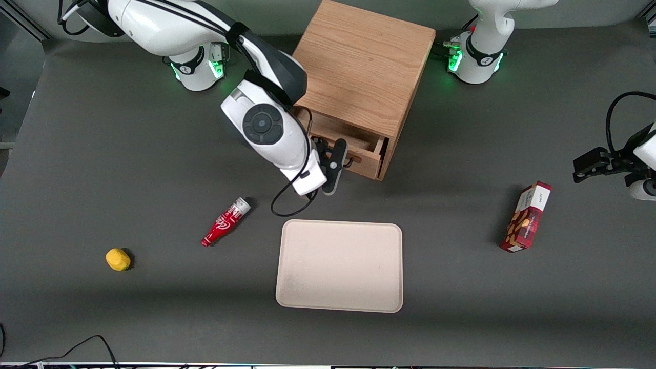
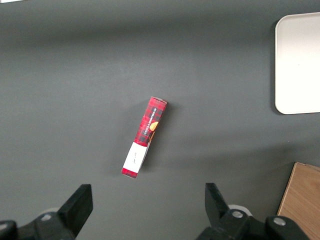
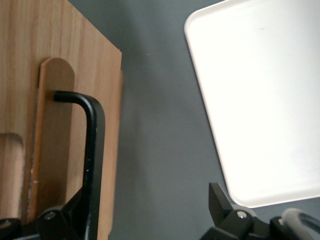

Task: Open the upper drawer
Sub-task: 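Pull the upper drawer outward by its handle with the right gripper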

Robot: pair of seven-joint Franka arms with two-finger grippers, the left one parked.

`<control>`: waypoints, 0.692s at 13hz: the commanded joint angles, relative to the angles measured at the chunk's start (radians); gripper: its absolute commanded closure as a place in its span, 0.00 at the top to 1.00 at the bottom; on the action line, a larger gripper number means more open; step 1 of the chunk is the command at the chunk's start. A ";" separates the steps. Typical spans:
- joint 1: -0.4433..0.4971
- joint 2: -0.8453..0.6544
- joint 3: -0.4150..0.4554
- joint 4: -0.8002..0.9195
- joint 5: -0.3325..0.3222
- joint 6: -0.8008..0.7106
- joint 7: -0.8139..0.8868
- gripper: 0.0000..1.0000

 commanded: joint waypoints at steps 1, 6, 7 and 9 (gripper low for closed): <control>0.010 0.005 -0.043 0.036 -0.020 0.039 -0.023 1.00; 0.010 0.033 -0.131 0.085 -0.015 0.111 -0.106 1.00; 0.011 0.036 -0.148 0.097 -0.007 0.111 -0.121 1.00; 0.010 0.048 -0.169 0.116 -0.006 0.128 -0.164 1.00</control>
